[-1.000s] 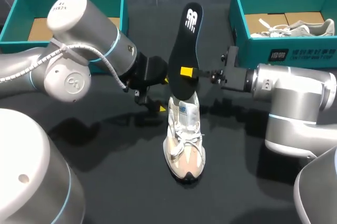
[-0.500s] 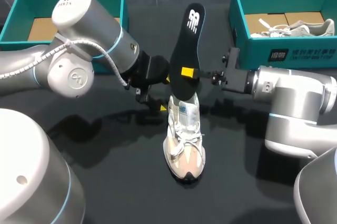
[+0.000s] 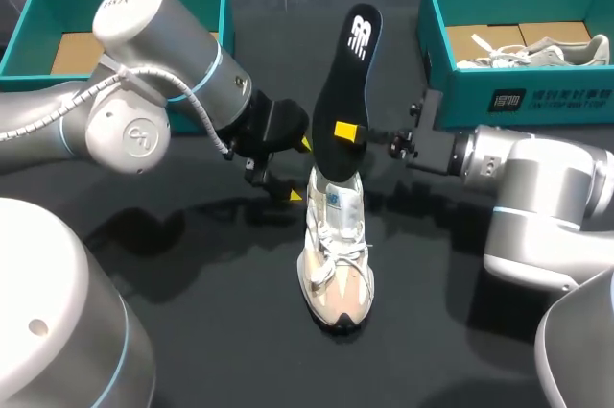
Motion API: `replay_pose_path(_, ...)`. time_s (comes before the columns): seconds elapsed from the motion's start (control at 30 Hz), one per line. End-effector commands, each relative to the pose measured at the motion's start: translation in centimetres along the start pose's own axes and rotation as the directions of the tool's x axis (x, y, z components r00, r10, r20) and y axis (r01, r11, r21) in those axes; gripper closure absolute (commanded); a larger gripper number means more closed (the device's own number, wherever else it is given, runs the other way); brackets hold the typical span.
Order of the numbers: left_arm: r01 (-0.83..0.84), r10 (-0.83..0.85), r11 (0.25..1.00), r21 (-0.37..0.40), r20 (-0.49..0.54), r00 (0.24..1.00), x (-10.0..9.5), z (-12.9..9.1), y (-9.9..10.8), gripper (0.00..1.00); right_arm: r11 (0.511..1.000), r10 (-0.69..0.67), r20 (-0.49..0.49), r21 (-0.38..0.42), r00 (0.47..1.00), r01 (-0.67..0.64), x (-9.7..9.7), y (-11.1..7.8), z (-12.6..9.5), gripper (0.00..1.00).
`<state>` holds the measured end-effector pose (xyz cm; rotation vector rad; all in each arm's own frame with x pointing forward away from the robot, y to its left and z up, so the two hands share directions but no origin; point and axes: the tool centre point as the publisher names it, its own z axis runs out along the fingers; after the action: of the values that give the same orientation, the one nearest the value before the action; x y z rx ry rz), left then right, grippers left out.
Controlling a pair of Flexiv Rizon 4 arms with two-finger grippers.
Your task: Take the shoe out of the shoebox, open the shoe tongue, remove and reinsert the insole, then place the shoe into the shoebox
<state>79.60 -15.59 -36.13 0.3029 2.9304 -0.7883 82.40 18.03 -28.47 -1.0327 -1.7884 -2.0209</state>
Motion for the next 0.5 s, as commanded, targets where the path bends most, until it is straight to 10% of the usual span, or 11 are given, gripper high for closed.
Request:
replay_pose_path(0.03, -0.001, 0.001, 1.000, -0.002, 0.000, 1.000, 0.02, 0.03, -0.05, 0.00, 1.000, -0.009, 0.003, -0.023, 1.000, 0.009, 0.03, -0.27, 0.11, 1.00)
replay_pose_path(0.5, -0.001, 0.001, 1.000, -0.002, 0.000, 1.000, 0.02, 0.03, -0.05, 0.00, 0.994, -0.069, 0.017, -0.088, 0.997, 0.070, 0.15, -0.68, 0.32, 1.00)
